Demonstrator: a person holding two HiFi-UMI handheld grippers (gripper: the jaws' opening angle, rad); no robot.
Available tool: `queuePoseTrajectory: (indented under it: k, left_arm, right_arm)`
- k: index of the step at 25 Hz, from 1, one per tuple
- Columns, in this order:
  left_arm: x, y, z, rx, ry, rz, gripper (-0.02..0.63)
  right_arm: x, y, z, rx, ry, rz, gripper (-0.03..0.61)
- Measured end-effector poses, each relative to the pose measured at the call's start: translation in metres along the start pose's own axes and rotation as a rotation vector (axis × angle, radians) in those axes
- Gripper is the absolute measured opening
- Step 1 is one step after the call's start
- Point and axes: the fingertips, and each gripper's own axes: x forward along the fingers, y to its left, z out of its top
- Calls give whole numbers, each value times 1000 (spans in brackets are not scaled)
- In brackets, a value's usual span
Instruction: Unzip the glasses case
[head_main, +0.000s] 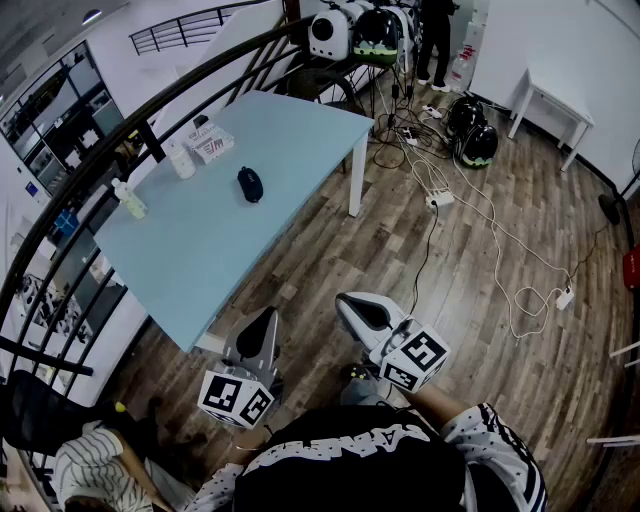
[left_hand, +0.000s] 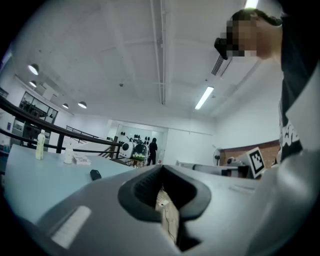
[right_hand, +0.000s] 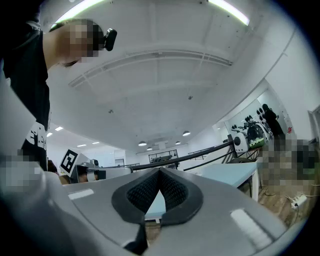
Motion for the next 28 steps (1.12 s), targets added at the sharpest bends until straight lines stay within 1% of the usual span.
queuePoseTrajectory:
  k: [4,7,12,16,20,24,28]
  left_arm:
    - [8,-5,-9,-22,1,-4,0]
    - [16,-3,-14,-30,14,12,0]
    - [25,8,-9,-17,26,105,0]
    - [45,12,1,-9,32,145,0]
    - [62,33,2,7,16,218,0]
    - [85,39,2,30,8,250,0]
    - [93,43,-5,32,22,348,0]
  right_arm:
    - [-7,-10,-4,-3,23,-7,0]
    - [-3,-24,-5,11,30,-3,0]
    - [10,-50,1,69,-7,49,0]
    - [21,-73,10,118,-19,104,0]
    - [50,-91,5,123,-18,191,0]
    - [62,-119,3,141,-21,222,-2]
    - [76,-140,-5,174,8,285,-2]
